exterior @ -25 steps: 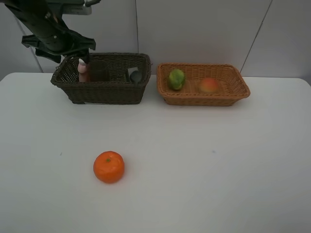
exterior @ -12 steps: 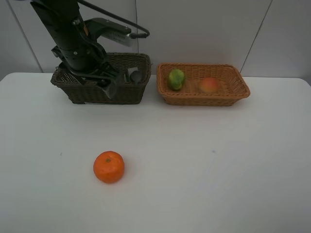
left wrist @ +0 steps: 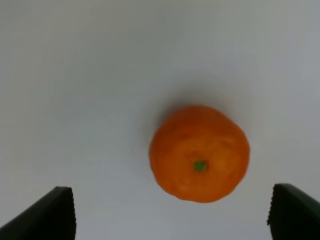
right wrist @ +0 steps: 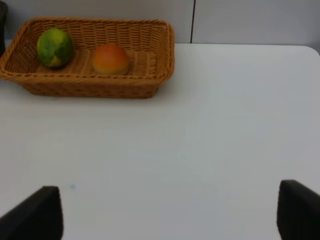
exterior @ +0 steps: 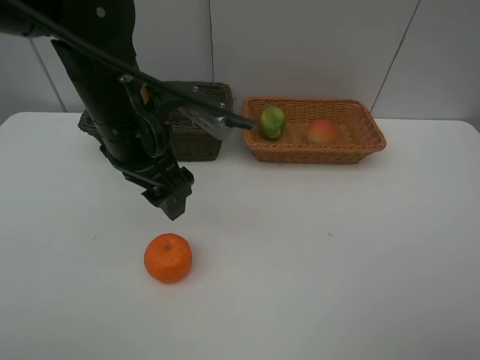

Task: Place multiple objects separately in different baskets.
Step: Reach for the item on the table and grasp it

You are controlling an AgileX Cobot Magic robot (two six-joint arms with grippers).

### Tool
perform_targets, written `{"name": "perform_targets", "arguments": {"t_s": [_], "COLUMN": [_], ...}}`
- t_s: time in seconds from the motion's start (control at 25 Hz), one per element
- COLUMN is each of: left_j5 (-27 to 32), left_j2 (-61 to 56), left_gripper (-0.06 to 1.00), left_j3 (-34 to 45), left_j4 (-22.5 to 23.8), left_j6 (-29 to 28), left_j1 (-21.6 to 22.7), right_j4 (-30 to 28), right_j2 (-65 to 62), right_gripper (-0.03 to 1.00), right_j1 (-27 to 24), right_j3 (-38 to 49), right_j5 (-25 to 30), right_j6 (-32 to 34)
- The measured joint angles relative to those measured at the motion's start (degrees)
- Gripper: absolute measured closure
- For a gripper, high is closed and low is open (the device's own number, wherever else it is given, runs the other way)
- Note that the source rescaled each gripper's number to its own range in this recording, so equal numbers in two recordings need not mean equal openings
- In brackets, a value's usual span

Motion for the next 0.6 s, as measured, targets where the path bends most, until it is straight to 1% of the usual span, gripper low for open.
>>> {"name": "perform_targets", "arguments": {"t_s": [0.16, 0.24, 0.36, 0.48, 0.6], "left_j5": [0.7, -0.1, -2.1, -2.9, -5.7], "left_j2": [0.0, -0.1, -0.1, 0.0, 0.8], "left_gripper": [-0.05, -0.05, -0.05, -0.05, -0.05], "left_j3": [0.7, 2.1, 5.4, 8.1, 9.3], "left_j4": [0.0, 0.0, 0.1, 0.0, -0.3], "left_j6": [2.2, 5.6, 13.8, 20.8, 23.2], "left_j1": [-2.8, -3.2, -3.3, -3.3, -3.3], "right_j4": [0.0, 0.0, 0.1, 0.1, 0.1], "right_j2": [0.0, 0.0, 0.0, 0.0, 0.0], "right_gripper": [0.1, 0.1, 0.1, 0.1, 0.1], "right_j1": [0.0, 0.0, 0.0, 0.0, 0.0], "right_j3": [0.0, 0.0, 0.0, 0.0, 0.0], "right_j5": [0.0, 0.0, 0.0, 0.0, 0.0], "right_j6": [0.0, 0.0, 0.0, 0.0, 0.0]}}
